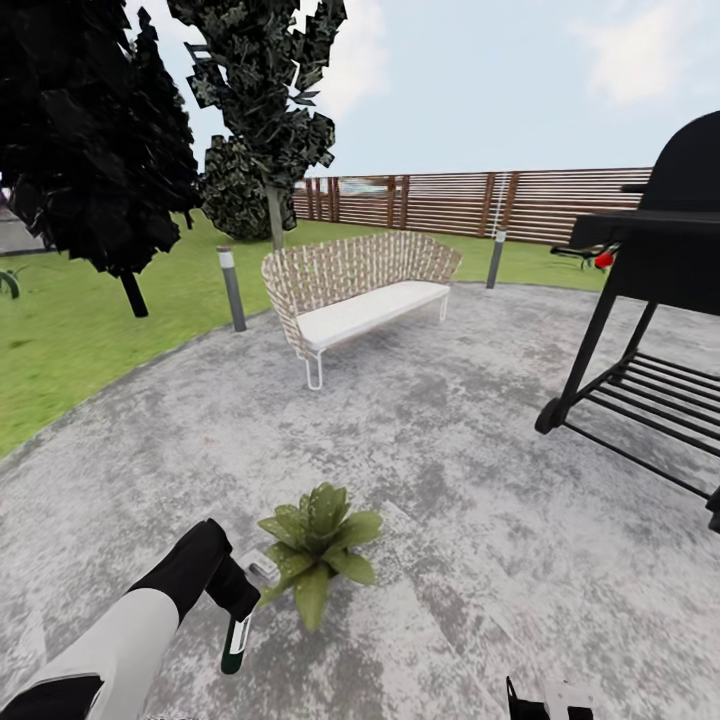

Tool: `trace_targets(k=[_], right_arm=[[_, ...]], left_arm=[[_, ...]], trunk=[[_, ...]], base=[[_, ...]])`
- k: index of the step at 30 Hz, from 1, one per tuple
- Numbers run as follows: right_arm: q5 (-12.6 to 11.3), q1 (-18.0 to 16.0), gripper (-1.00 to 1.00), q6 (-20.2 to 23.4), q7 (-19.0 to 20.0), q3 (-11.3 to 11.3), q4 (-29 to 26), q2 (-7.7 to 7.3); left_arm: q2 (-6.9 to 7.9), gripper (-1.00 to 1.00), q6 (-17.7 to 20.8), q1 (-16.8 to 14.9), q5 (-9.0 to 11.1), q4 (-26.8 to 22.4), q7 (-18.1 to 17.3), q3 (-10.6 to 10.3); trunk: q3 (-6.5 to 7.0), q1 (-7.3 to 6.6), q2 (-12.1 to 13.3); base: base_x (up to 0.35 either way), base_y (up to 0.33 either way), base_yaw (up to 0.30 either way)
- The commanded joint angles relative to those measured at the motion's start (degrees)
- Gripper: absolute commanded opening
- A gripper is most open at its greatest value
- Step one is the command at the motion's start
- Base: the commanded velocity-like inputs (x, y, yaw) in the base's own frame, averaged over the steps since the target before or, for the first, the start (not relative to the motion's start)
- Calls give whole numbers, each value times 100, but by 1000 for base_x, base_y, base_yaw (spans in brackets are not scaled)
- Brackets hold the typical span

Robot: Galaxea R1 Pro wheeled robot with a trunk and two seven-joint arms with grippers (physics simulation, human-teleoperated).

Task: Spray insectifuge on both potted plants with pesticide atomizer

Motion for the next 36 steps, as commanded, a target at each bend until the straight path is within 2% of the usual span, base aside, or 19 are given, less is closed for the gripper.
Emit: trace_targets(k=[1, 12, 15, 17, 20, 24, 36], right_arm=[[62, -4, 100, -13, -42, -18, 8, -1], [62, -4, 100, -16, -42, -22, 8, -1], [62, -4, 100, -13, -42, -25, 8, -1], [62, -4, 100, -12, -44, -23, 8, -1], [62, -4, 100, -16, -49, -21, 8, -1], [60, -4, 100, -13, -48, -25, 8, -8], [55, -4, 100, -15, -51, -25, 7, -3]], left_arm=[[-10, -100, 34, -4, -44, -9, -43, 41], [-15, -100, 22, 21, -55, 6, -45, 13], [58, -100, 17, 251, -55, 104, -48, 34], [107, -100, -9, 294, -44, 210, -35, 36], [97, -100, -10, 295, -42, 214, -33, 29], [90, -100, -10, 295, -44, 211, -26, 29], [89, -100, 6, 295, -37, 157, -16, 36]], trunk=[[-6, 0, -2], [-6, 0, -2], [-6, 0, -2], [-6, 0, -2], [-6, 0, -2], [-6, 0, -2], [-6, 0, -2]], base=[[130, -193, 278], [160, -124, 270], [1, -1, 26], [0, 0, 211], [0, 0, 262], [0, -51, 66], [0, -265, 51]])
